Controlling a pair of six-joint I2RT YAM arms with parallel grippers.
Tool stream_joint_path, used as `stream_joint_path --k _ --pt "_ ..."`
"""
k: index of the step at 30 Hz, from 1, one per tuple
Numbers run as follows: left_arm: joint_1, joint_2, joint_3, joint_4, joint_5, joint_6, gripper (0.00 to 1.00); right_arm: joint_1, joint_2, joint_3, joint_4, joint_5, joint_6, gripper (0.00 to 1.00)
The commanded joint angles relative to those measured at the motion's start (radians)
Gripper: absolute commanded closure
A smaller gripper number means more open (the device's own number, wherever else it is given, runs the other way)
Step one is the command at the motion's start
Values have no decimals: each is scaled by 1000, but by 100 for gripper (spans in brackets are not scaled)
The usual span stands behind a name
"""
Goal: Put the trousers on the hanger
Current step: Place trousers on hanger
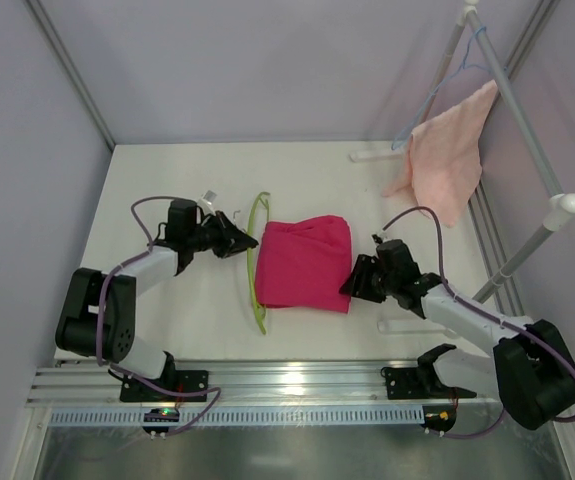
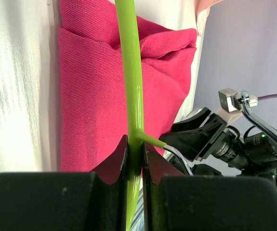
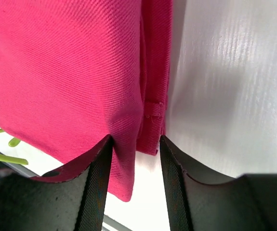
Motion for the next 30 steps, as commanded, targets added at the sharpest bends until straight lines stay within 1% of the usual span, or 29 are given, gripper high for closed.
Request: stream_joint_path --k 1,2,5,8,10,11,12,13,14,15,16,17,18,19,20,22,23,24,25,26,27,28,29,30 --pt "4 33 6 -129 -5 47 100 11 -74 96 -110 63 -15 52" --pt "4 33 8 -130 -5 47 100 12 -102 114 -133 64 -18 52" --pt "0 34 -3 -109 -7 22 100 20 -118 192 -137 60 -24 52" --pt "-6 27 -17 -80 -2 8 100 21 -69 302 -134 38 -44 52" --pt "-6 30 -8 -94 -5 12 100 23 0 385 -92 -11 -92 52" --pt "-8 33 -1 -103 -1 17 99 26 39 414 -46 -82 -121 50" --pt "-6 36 5 -107 3 23 100 26 81 498 -39 -124 -170 46" --pt "-8 39 8 -107 6 23 99 26 191 555 -48 -161 -269 45" --pt "-8 40 11 -112 9 26 100 26 248 614 -115 -202 -331 44" --pt "-6 53 18 -121 22 46 100 24 302 733 -149 -230 -383 43" --pt "-8 66 49 -168 29 61 100 23 424 796 -195 -262 -494 43" --pt "-6 80 71 -205 36 86 100 23 473 857 -294 -272 -535 42" --pt "-8 106 92 -234 47 122 100 21 525 948 -329 -264 -564 42" --pt "-6 114 109 -251 52 132 100 17 595 984 -359 -266 -607 42" --pt "-3 119 133 -276 47 139 100 11 626 1010 -389 -272 -607 43" --pt "6 125 152 -285 32 143 100 1 651 1001 -377 -281 -572 45" --pt "9 128 176 -294 32 143 100 3 633 970 -311 -302 -516 45" --pt "12 134 190 -302 35 147 100 4 613 856 -250 -331 -471 45" --pt "23 157 209 -319 35 168 100 4 584 785 -175 -319 -424 45" --pt "30 171 235 -345 32 190 100 3 535 712 -34 -295 -318 45" --pt "40 186 283 -394 32 213 100 4 510 570 34 -214 -266 45" --pt "63 215 314 -419 15 269 100 8 493 500 173 -174 -192 45" --pt "75 233 345 -449 9 296 100 14 472 372 251 -154 -128 45" --pt "87 255 406 -486 10 322 100 33 467 329 313 -135 -44 45"
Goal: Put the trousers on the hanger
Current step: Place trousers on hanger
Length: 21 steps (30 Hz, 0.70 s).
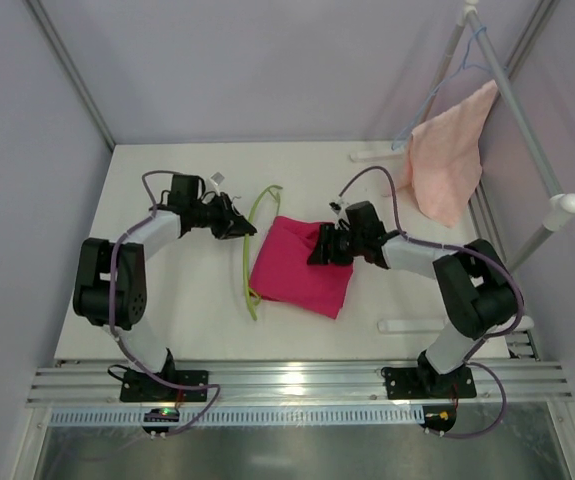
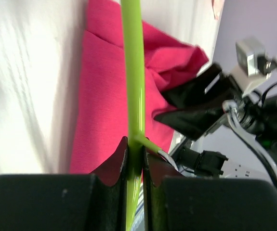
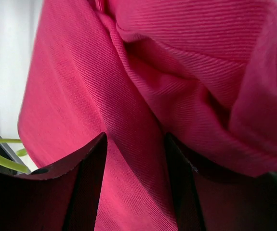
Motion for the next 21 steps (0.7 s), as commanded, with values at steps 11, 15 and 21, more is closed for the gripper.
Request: stream_joint_path --k 11,15,21 --pt "59 198 323 -415 1 365 100 234 -209 14 -14 320 220 43" --pt "60 192 309 -438 -19 390 99 96 -203 163 -118 151 30 41" --pt "59 204 312 -441 -37 385 99 21 65 473 -306 7 -242 37"
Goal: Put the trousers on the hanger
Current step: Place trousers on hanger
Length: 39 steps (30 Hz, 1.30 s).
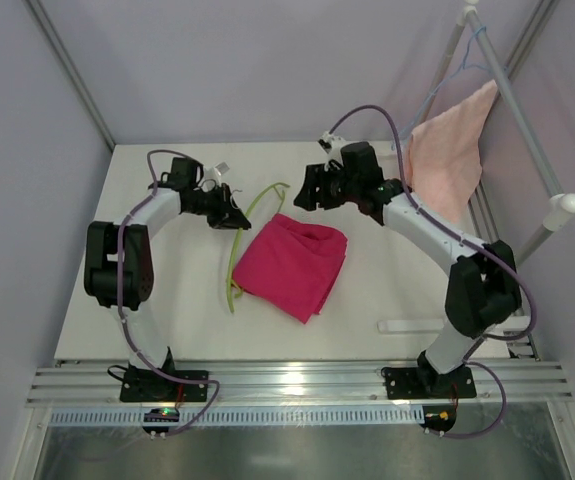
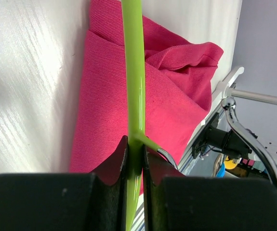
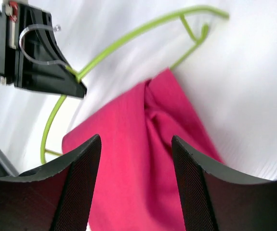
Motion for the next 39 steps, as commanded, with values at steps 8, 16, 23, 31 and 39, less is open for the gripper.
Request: stream_joint_path --k 8,16,23,31,39 --pt "9 14 -21 -81 -106 0 100 -60 340 236 -272 -232 -332 37" --pt "9 -49 -82 -46 -189 -63 100 -100 278 -135 39 -103 -108 96" --pt "7 -111 -229 129 -102 -242 100 -135 213 -347 221 60 52 96" --pt "9 -134 -246 109 -115 -221 100 -138 59 -288 84 78 64 53" --pt "7 -160 -283 141 -96 -246 100 -119 -122 -209 -196 153 210 9"
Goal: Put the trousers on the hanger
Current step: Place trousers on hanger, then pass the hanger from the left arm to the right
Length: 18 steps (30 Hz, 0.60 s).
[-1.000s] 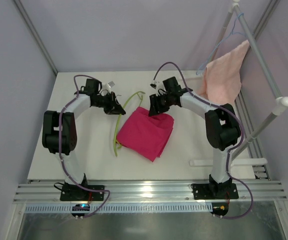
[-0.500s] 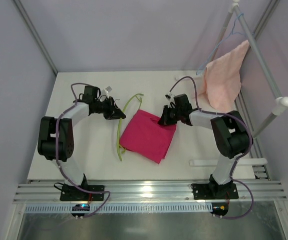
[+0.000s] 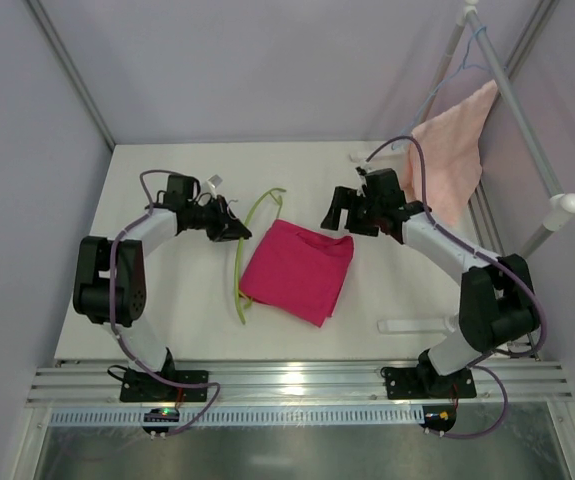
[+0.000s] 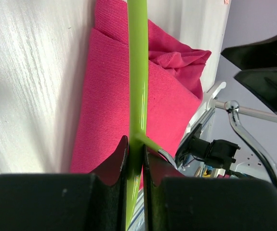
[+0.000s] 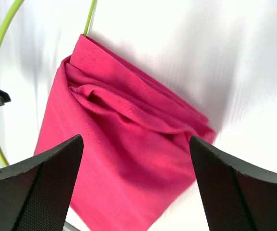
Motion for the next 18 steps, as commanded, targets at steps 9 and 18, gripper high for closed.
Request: stream_joint_path --k 9,18 --pt "7 -21 -87 11 -32 -84 100 59 -323 -333 -12 122 296 0" --pt "7 2 -138 102 40 -150 100 127 -226 -555 368 83 382 6"
